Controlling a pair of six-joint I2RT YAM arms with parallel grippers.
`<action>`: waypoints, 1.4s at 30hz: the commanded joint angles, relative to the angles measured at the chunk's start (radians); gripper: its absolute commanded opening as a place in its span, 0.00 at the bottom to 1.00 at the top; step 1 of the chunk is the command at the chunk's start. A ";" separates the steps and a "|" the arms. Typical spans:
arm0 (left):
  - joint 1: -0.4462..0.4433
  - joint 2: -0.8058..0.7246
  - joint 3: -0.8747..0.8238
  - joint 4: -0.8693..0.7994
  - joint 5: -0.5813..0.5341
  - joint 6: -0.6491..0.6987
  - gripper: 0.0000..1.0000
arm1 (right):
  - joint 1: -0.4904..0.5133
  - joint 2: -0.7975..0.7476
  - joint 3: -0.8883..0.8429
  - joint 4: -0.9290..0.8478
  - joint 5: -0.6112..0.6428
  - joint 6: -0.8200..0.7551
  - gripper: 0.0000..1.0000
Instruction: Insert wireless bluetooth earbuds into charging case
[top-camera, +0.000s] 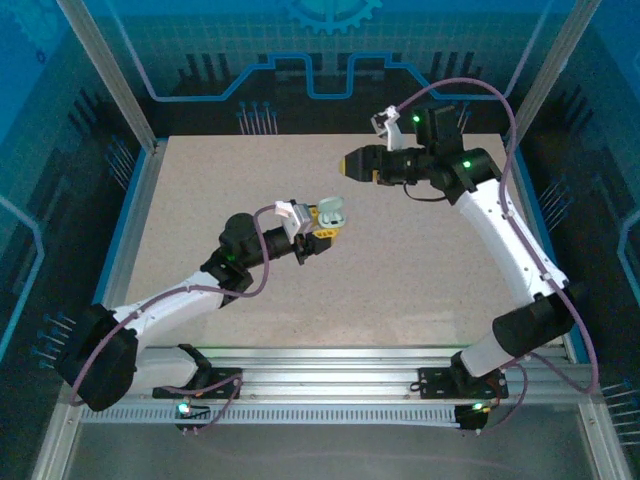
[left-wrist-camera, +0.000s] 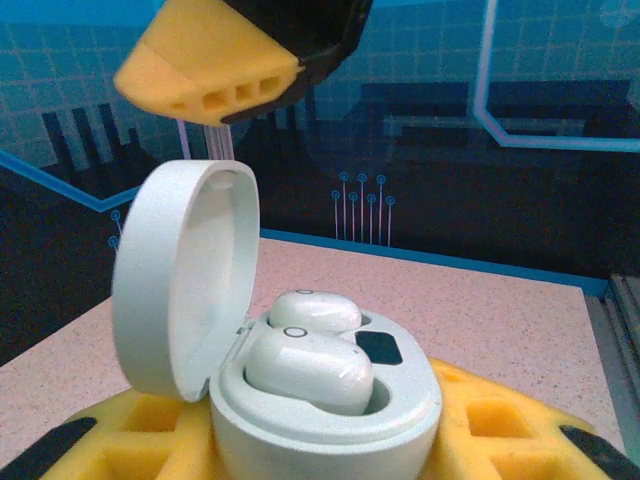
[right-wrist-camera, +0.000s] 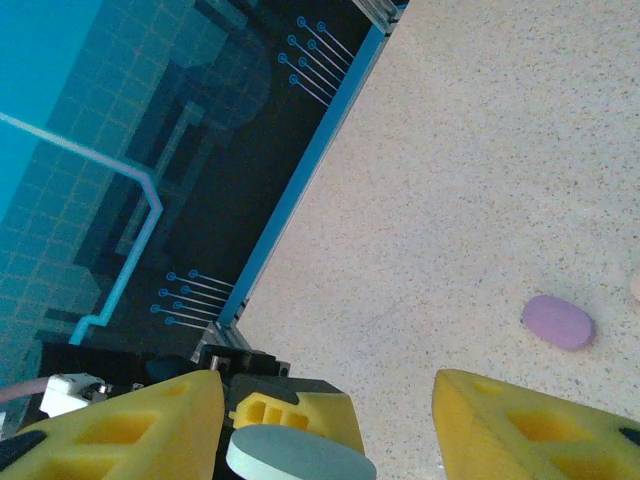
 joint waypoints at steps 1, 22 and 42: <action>-0.005 -0.034 -0.016 0.058 -0.007 -0.003 0.35 | -0.007 0.040 0.057 -0.057 -0.051 0.005 0.59; -0.006 -0.042 -0.017 0.087 -0.052 0.005 0.35 | 0.046 0.022 0.008 -0.081 0.156 0.032 0.63; -0.005 -0.019 -0.005 0.058 -0.120 -0.023 0.35 | 0.054 0.036 -0.003 0.033 0.184 0.117 0.65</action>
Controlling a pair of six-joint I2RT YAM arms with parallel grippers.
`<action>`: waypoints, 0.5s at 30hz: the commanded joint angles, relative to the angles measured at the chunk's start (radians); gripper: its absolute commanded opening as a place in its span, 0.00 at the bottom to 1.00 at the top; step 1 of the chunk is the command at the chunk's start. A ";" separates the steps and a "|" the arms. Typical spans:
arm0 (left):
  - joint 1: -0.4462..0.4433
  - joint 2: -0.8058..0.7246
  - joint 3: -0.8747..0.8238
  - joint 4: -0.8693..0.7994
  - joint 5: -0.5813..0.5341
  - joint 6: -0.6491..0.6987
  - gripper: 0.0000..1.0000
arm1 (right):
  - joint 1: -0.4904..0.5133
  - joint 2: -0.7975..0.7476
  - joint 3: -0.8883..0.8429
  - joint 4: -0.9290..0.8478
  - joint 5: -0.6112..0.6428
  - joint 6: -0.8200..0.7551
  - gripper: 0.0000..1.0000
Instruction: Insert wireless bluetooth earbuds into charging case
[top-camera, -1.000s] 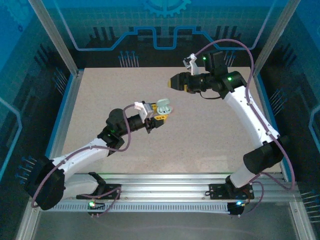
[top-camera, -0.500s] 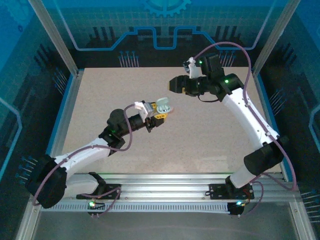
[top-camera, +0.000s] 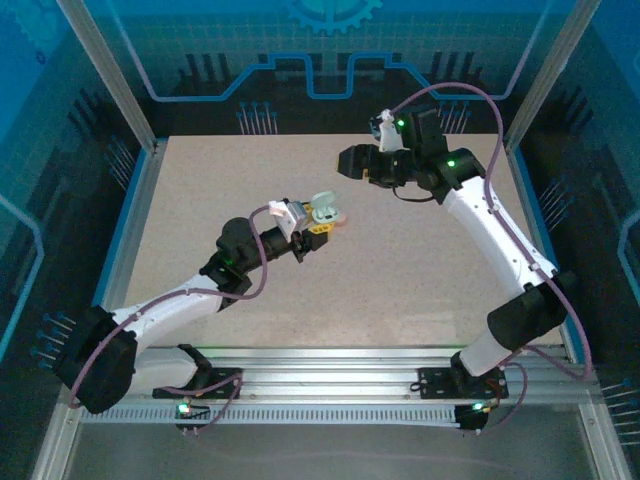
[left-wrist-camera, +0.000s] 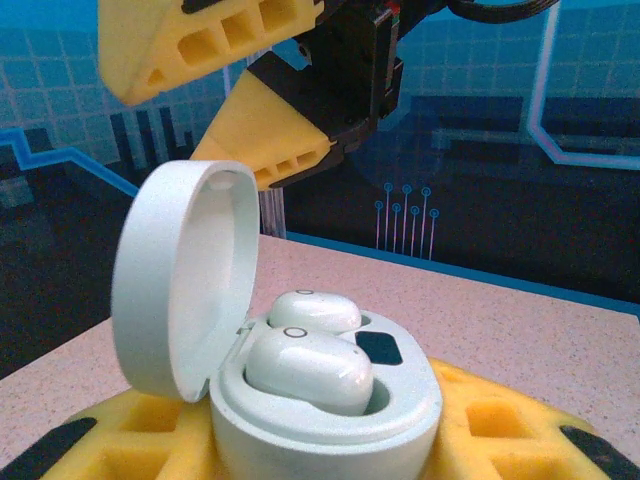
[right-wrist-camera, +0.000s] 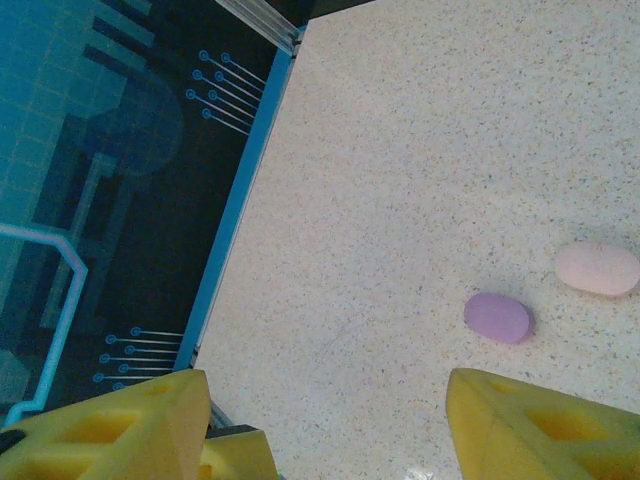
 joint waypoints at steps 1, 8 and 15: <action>-0.005 -0.006 0.029 0.012 -0.015 0.005 0.35 | 0.013 -0.004 0.021 0.009 -0.028 -0.002 0.65; -0.004 -0.007 0.043 0.004 0.013 0.010 0.35 | 0.005 -0.026 0.028 -0.013 -0.028 -0.023 0.65; -0.005 -0.004 0.036 -0.014 0.038 0.029 0.35 | 0.002 -0.001 0.058 -0.053 -0.060 -0.044 0.65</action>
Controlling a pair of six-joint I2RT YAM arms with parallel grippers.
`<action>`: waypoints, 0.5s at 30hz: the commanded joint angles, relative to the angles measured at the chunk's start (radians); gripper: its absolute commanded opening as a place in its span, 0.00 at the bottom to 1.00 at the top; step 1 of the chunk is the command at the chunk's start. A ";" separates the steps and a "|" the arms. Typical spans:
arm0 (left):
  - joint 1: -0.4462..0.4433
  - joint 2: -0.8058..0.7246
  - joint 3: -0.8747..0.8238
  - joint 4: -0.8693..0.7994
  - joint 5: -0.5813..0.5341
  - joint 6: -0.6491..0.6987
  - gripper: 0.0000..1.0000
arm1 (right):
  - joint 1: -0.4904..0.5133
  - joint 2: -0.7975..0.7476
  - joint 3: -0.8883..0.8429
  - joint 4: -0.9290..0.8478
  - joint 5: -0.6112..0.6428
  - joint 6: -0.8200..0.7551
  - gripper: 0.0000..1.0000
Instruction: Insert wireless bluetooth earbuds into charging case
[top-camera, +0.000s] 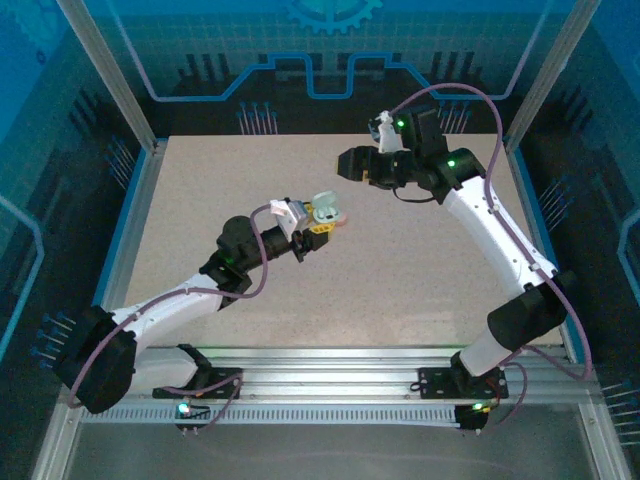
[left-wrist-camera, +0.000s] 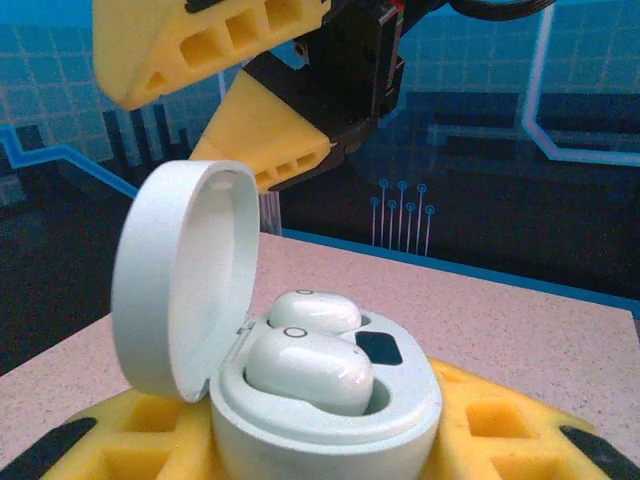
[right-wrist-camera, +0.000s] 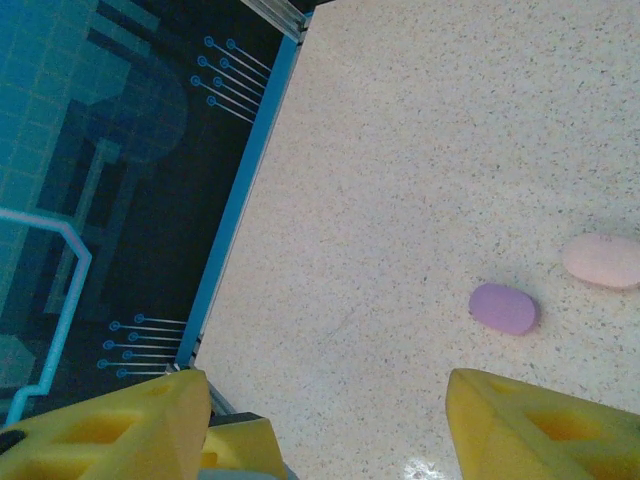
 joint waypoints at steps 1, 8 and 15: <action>-0.005 -0.002 0.020 0.013 0.027 0.023 0.35 | 0.002 0.010 0.066 -0.043 -0.046 -0.033 0.65; -0.005 -0.002 0.010 0.003 0.028 0.031 0.35 | 0.006 0.045 0.091 -0.027 -0.091 -0.028 0.65; -0.004 0.015 0.017 0.009 0.032 0.031 0.35 | 0.018 0.080 0.135 -0.040 -0.119 -0.040 0.65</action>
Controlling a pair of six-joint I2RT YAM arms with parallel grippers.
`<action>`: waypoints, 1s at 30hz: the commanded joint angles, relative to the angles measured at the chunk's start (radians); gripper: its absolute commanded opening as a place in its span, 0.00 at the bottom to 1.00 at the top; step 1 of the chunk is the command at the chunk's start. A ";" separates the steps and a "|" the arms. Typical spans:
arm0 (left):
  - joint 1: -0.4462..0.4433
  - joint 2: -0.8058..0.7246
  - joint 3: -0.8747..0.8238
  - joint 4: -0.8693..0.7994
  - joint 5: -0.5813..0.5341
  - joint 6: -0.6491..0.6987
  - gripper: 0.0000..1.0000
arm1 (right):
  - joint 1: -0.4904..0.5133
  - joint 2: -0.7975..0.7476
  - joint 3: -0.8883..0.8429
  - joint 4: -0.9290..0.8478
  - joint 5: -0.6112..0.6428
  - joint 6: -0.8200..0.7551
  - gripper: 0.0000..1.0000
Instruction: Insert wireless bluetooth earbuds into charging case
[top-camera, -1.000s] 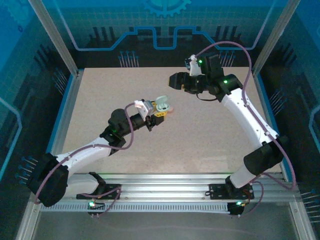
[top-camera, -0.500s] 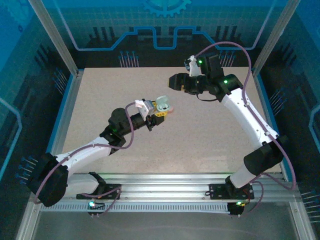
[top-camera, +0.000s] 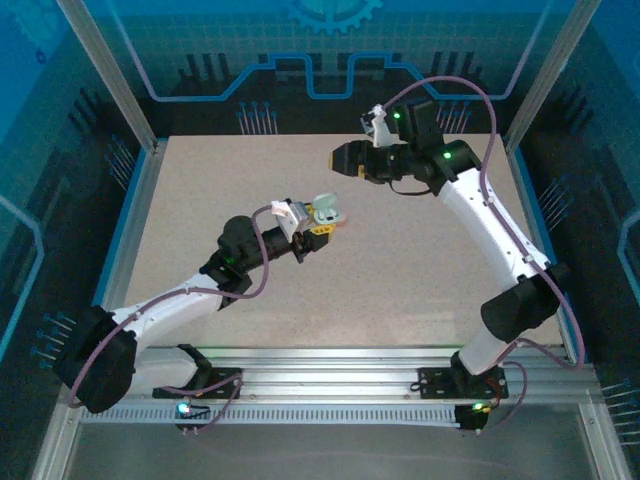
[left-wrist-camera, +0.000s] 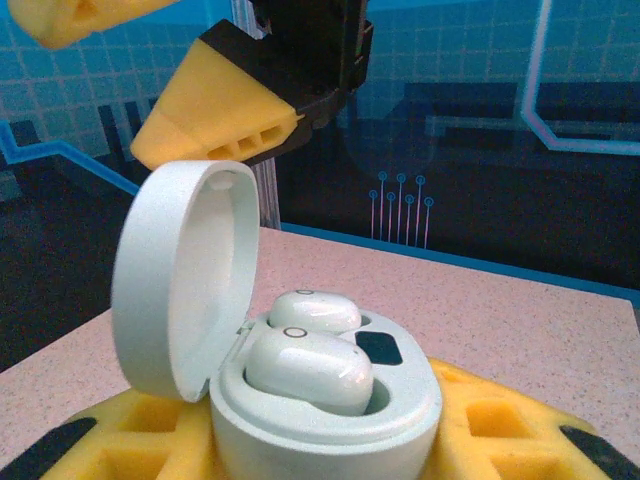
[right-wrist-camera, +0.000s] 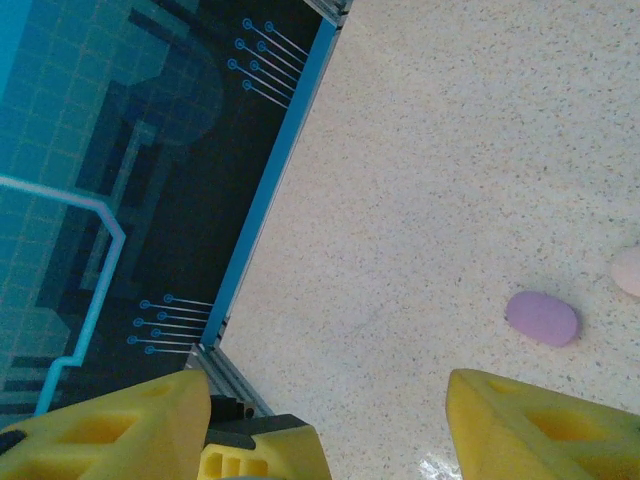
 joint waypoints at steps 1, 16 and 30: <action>-0.005 0.014 0.017 0.027 0.025 0.013 0.35 | 0.018 0.013 0.047 -0.021 -0.032 -0.023 0.65; -0.004 0.009 0.008 0.026 0.036 0.011 0.35 | 0.020 0.009 0.063 0.014 -0.016 -0.022 0.67; -0.006 -0.003 0.006 0.006 0.038 0.013 0.35 | 0.054 0.085 0.111 -0.079 -0.056 -0.067 0.67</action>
